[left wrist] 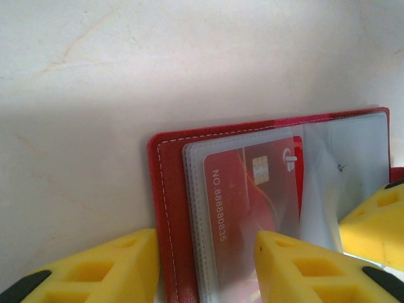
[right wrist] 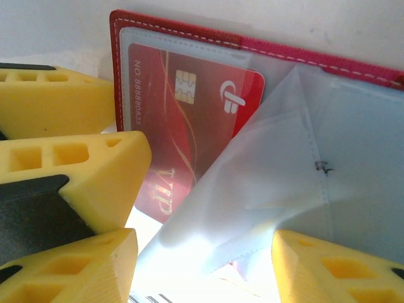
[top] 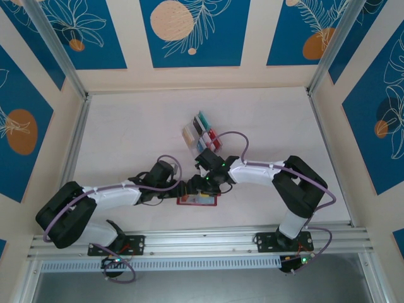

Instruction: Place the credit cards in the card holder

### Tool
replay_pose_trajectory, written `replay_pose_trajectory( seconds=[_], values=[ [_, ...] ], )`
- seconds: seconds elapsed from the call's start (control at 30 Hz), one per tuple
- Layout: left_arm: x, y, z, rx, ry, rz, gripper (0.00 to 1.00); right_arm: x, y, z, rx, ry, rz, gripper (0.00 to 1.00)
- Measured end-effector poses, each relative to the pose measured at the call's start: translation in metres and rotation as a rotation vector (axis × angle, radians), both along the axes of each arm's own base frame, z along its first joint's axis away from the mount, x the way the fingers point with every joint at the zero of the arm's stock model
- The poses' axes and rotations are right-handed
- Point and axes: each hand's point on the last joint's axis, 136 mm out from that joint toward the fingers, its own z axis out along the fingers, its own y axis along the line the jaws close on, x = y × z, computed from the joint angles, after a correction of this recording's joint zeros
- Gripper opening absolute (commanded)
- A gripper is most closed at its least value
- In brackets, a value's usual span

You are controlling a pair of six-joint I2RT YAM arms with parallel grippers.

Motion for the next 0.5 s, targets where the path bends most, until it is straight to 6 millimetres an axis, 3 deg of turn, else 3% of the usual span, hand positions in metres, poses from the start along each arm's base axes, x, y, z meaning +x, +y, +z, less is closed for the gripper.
replay_pose_trajectory(
  seconds=[0.23, 0.5],
  values=[
    [0.0, -0.002, 0.001, -0.014, 0.005, -0.005, 0.44, -0.017, 0.002, 0.006, -0.005, 0.002, 0.013, 0.6],
    [0.001, -0.002, -0.001, -0.017, 0.008, -0.002, 0.44, -0.031, -0.003, -0.001, -0.03, 0.03, 0.019, 0.61]
  ],
)
